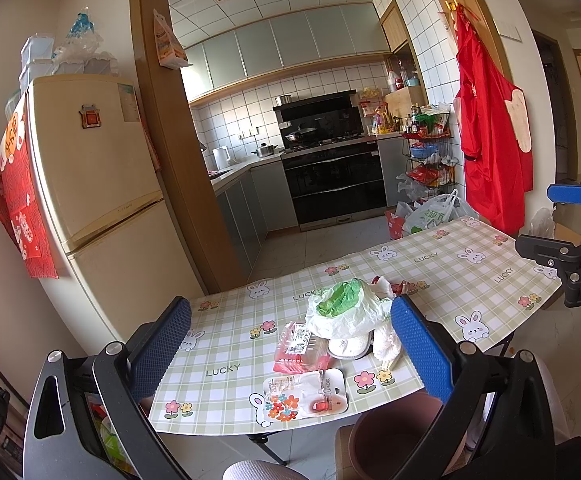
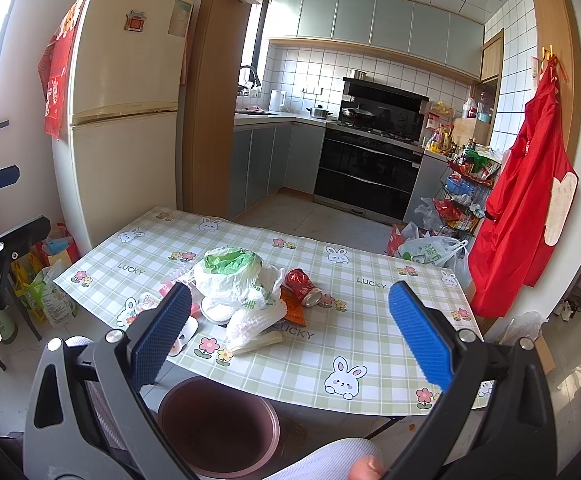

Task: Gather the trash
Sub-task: 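Move both tools toward the trash pile on the table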

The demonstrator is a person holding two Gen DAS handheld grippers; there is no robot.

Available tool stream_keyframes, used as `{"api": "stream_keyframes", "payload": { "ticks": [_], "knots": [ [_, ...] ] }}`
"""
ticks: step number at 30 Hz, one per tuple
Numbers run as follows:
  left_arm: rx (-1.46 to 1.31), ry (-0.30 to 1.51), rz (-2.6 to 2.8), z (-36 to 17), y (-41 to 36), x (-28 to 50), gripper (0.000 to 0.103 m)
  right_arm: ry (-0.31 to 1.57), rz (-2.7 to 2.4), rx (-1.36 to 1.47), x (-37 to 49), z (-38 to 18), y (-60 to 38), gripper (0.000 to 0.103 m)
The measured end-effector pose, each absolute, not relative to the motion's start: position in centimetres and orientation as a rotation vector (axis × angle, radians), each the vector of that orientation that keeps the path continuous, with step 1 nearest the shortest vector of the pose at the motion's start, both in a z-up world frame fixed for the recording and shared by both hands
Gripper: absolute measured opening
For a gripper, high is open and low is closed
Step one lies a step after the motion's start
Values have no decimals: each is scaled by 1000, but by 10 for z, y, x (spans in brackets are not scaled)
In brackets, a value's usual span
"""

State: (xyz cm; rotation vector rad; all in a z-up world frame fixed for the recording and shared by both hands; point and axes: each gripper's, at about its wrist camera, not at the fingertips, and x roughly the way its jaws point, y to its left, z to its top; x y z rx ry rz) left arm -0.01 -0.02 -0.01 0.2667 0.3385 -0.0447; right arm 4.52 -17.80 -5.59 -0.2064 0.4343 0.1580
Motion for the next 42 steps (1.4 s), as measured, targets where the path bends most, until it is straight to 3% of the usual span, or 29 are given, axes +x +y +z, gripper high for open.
{"api": "stream_keyframes", "payload": {
  "ticks": [25,34,42],
  "knots": [
    [263,342,-44,-8,-3,-6,98,437,161,-193,40,-66,-185,97],
    [138,377,-134,-14,16,3,98,444,155,-182,47,-73,-183,97],
    [18,484,-107,-60,54,30,98,511,181,-4,75,-135,-201,97]
  ]
}}
